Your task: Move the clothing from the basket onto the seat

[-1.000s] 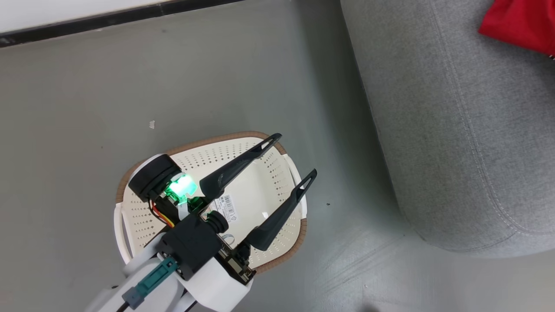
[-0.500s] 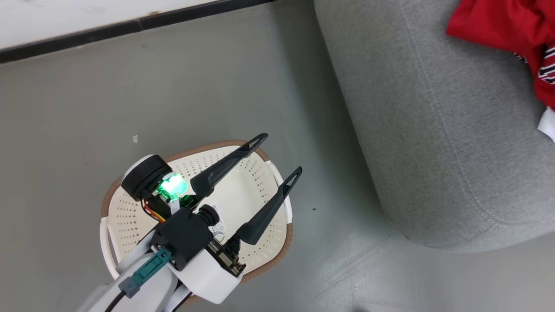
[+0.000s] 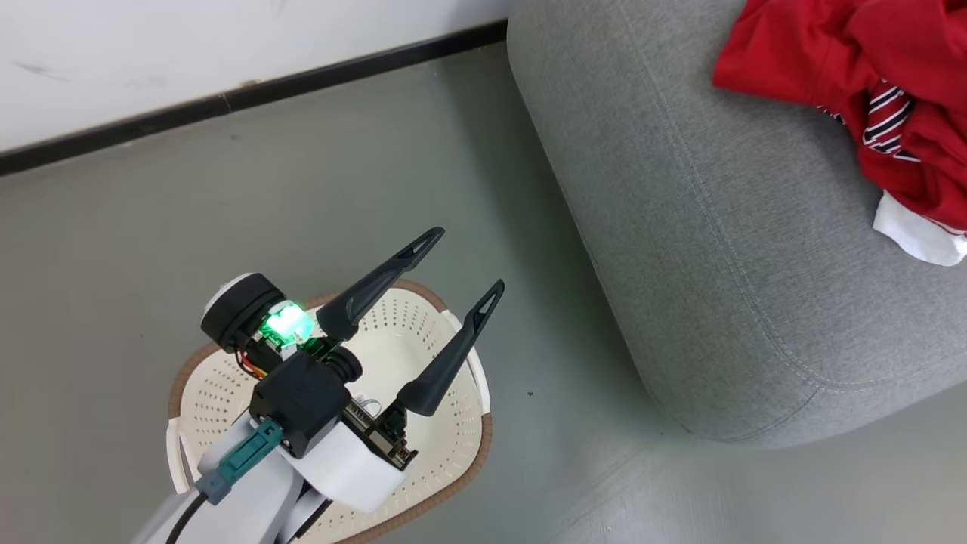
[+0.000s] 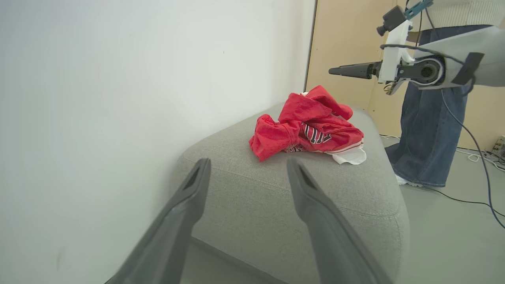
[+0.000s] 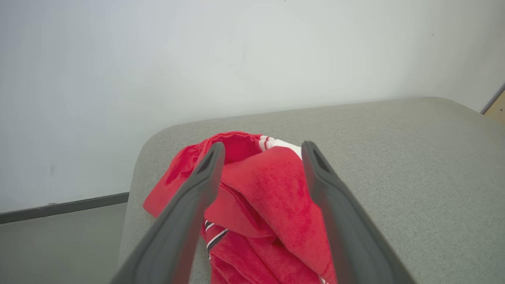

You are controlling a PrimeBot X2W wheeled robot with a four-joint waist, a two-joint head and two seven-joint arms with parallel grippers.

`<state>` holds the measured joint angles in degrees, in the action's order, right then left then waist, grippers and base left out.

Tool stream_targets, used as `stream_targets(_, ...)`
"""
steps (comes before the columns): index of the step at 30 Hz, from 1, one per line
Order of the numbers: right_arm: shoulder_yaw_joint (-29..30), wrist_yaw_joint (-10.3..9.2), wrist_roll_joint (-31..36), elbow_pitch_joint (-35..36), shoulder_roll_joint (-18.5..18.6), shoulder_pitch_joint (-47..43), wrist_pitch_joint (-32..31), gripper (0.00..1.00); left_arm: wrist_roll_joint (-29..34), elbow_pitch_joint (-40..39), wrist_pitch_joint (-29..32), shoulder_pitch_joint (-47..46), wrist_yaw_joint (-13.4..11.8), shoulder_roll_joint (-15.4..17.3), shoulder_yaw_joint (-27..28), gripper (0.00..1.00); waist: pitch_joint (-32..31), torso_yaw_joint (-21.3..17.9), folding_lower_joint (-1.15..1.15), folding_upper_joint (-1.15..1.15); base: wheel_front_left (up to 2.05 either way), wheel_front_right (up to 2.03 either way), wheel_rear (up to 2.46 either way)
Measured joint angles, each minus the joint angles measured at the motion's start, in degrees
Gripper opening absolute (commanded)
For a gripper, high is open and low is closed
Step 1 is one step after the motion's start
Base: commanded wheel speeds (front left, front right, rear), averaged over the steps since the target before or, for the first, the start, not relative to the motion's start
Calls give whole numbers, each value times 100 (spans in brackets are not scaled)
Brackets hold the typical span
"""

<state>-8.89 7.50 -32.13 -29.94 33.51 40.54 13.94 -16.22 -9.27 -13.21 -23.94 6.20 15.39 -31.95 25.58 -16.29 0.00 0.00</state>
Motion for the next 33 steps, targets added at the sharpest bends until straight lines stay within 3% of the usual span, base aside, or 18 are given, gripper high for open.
stream_targets(7,-149,0,-5,598,-71,-41,27,100,-96,122,-52,203,-24,-70,46,100,-320,23,0,0,0,0,0)
stream_targets(14,-355,0,141,1033,-577,-138,44,100,-182,234,-100,450,-159,-192,176,100,-626,171,0,0,0,0,0)
stream_targets(33,-443,0,1028,1346,-1678,-939,45,100,-347,890,-108,1304,-935,-300,1313,100,-1379,809,0,0,0,0,0)
